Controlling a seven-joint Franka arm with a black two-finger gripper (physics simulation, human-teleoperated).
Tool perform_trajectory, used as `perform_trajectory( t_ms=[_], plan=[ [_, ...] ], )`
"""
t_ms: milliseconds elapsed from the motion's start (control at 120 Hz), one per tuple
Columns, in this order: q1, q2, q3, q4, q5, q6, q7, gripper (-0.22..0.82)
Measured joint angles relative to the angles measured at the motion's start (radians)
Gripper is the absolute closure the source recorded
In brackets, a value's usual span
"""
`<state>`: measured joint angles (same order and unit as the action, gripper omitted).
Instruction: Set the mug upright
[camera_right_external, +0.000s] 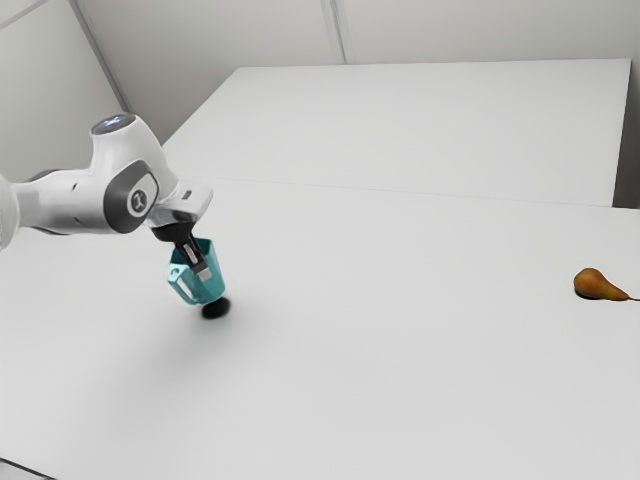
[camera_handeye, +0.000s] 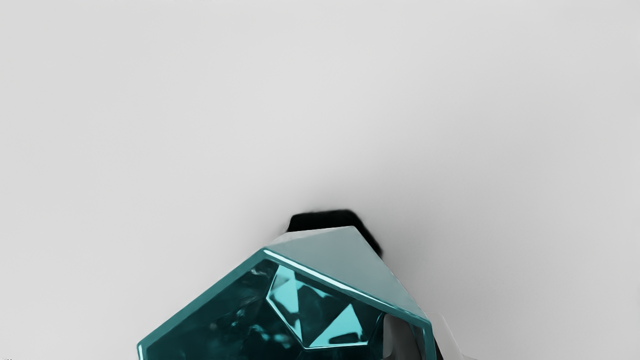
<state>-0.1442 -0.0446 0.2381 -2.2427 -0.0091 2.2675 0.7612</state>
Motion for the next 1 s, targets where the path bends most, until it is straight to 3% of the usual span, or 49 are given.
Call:
perform_trajectory(
  t_ms=[300,658,1000],
  plan=[
    [-0.084,0.036,-0.002,0.008,-0.003,0.004,-0.26,0.79],
    [-0.147,0.07,-0.017,0.013,-0.004,0.025,-0.443,0.79],
    [-0.101,0.103,-0.018,0.031,-0.005,0.03,-0.542,0.79]
  ],
)
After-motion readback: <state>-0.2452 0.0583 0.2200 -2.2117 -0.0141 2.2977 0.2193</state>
